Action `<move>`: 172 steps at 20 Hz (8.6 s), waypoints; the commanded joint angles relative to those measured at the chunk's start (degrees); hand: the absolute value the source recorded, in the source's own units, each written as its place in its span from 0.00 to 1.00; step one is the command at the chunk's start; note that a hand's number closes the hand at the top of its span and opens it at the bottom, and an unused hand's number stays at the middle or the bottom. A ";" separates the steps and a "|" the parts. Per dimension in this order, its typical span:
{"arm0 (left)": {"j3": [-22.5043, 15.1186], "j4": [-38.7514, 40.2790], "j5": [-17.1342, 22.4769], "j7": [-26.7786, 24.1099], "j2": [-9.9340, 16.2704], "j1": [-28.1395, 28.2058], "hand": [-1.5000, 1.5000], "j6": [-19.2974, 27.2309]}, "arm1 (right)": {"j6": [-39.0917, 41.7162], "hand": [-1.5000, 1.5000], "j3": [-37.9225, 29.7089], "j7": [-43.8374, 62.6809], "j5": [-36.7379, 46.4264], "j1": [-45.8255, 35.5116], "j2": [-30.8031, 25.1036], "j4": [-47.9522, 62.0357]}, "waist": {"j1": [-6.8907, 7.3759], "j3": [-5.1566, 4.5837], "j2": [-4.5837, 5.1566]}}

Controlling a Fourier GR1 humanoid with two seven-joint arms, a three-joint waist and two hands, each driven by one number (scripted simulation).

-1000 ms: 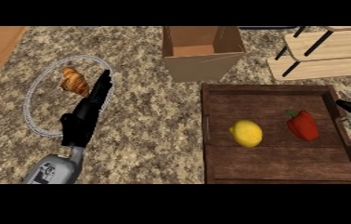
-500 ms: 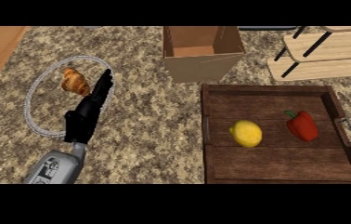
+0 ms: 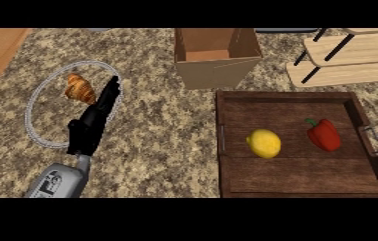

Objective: Pick the bell pepper from the tray and place it in the tiered shelf

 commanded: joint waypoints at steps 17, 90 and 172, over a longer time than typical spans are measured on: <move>5.91 2.91 -4.61 -0.07 -3.82 -1.90 0.50 -5.07 | 5.52 0.00 -6.84 19.99 11.09 10.61 6.27 -27.35 | 0.19 0.12 0.24; 14.37 0.32 -17.05 5.41 -15.11 -3.41 0.50 -11.39 | -2.15 1.00 -3.70 0.09 56.81 12.62 33.64 -13.42 | 0.01 0.13 0.24; 14.02 -4.03 -17.27 2.17 -14.51 1.68 0.50 -14.81 | -37.82 1.00 -29.23 4.39 38.90 -36.13 22.43 16.39 | 1.84 0.18 0.64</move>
